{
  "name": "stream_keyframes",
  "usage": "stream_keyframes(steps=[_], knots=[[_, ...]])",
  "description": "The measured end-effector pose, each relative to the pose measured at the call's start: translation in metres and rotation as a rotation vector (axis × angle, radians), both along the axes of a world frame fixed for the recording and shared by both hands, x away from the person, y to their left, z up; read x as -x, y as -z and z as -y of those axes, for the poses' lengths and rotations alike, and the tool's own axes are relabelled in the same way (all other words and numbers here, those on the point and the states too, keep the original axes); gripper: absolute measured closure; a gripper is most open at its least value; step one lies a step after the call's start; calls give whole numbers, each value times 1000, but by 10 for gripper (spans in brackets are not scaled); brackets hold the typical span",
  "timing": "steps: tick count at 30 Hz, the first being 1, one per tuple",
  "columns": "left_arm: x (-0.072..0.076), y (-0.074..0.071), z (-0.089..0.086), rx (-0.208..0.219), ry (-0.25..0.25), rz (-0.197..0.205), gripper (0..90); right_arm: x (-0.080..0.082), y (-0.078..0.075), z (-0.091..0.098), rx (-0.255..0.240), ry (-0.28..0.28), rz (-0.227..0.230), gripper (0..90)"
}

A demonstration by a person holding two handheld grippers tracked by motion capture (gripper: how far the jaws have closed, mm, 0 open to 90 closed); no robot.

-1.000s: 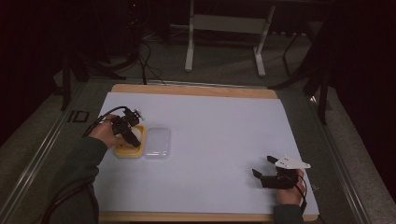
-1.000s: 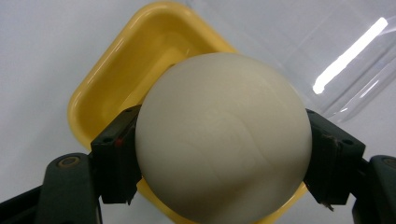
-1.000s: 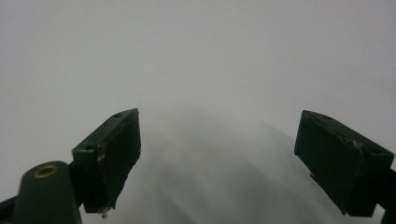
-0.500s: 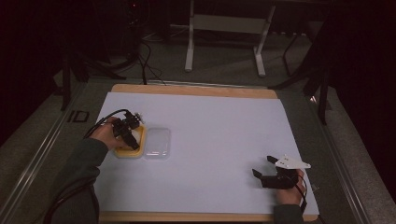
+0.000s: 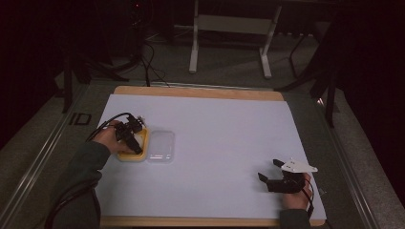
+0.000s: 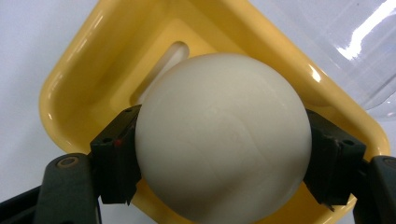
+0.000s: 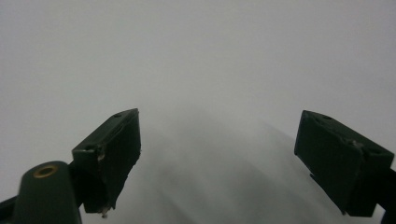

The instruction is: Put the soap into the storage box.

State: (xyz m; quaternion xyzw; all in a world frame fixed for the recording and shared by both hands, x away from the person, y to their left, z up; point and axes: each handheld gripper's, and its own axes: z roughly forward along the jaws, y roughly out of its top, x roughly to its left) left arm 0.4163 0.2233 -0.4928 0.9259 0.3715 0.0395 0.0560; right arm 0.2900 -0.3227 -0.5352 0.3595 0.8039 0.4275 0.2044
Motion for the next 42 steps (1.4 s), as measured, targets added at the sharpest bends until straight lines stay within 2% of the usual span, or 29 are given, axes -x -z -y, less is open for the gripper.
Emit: stream_keyframes(steps=[1,7,9,11,16,20,23,24,26,28,29,35,38,42], knots=[[1,1,-1,7,-2,-8,244,0,0,0,0,-1,1,145],[4,3,-4,32,8,21,195,0,0,0,2,-1,3,145],[5,2,-5,28,15,35,185,0,0,0,2,-1,3,145],[7,0,-4,27,17,55,167,0,0,0,2,-1,3,145],[8,-7,-9,62,14,57,115,0,0,0,3,-1,3,146],[11,-13,-12,62,14,70,97,0,0,0,4,0,4,146],[14,-19,-14,60,22,86,112,0,0,0,3,1,4,146],[15,-22,-15,69,24,92,152,0,0,0,3,1,4,146],[18,-28,-16,78,24,110,172,0,0,0,3,1,4,146],[20,-33,-17,104,30,106,240,0,0,0,2,1,4,146],[21,-36,-17,114,32,100,243,0,0,0,2,1,4,146],[27,-47,-13,133,50,133,285,0,0,0,2,2,4,146],[32,-51,-7,128,76,152,298,0,0,0,1,3,3,146],[38,-52,2,142,107,174,306,0,0,0,-1,4,4,146]])
